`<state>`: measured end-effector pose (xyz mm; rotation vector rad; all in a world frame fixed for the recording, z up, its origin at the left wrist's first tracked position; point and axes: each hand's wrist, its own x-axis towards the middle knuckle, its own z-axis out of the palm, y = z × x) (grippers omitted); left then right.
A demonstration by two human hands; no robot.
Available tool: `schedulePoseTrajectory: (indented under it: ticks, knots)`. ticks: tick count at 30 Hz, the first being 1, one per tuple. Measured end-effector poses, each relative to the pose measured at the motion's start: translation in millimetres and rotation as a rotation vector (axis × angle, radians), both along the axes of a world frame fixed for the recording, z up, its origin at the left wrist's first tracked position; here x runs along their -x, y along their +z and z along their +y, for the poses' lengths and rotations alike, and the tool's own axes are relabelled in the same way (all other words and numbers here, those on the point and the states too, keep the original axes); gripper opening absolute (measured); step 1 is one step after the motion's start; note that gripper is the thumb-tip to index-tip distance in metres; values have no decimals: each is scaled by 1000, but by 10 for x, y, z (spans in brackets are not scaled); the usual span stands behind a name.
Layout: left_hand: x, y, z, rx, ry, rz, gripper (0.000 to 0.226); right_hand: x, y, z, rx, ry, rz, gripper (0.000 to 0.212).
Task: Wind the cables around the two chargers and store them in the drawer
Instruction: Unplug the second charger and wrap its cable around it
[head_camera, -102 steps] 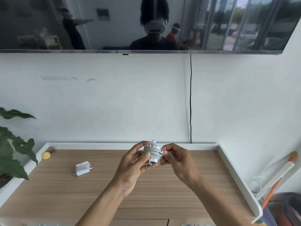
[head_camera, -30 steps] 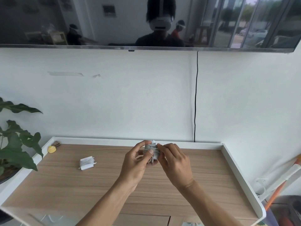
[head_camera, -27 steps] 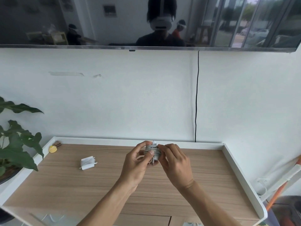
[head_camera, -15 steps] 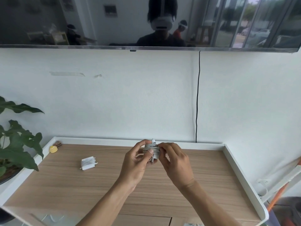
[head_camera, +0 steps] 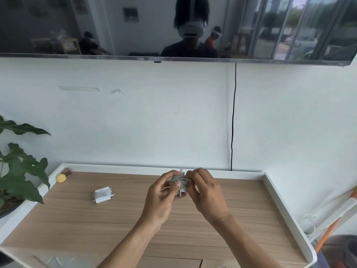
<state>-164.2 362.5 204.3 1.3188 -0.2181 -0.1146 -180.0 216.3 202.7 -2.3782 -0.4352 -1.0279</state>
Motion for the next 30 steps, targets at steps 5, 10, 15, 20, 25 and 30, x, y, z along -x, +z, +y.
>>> schedulePoseTrajectory:
  ticks: [5, 10, 15, 20, 25, 30]
  knots:
    - [-8, -21, 33, -12, 6, -7, 22, -6, 11, -3, -15, 46, 96, 9]
    - [-23, -36, 88, -38, 6, -28, 22, -19, -20, -25, -41, 109, 148, 13]
    - [-7, -15, 77, -26, 4, -28, 26, -7, 38, -24, 33, 80, 105, 15]
    - [25, 19, 61, -23, -37, -26, 28, 15, 2, 60, -98, 41, 133, 15]
    - [-5, 57, 97, -36, -43, -40, 21, 57, 20, 131, -302, 90, 175, 15]
    - [-14, 64, 132, -62, -39, -52, 20, 83, 52, 127, -348, 89, 185, 12]
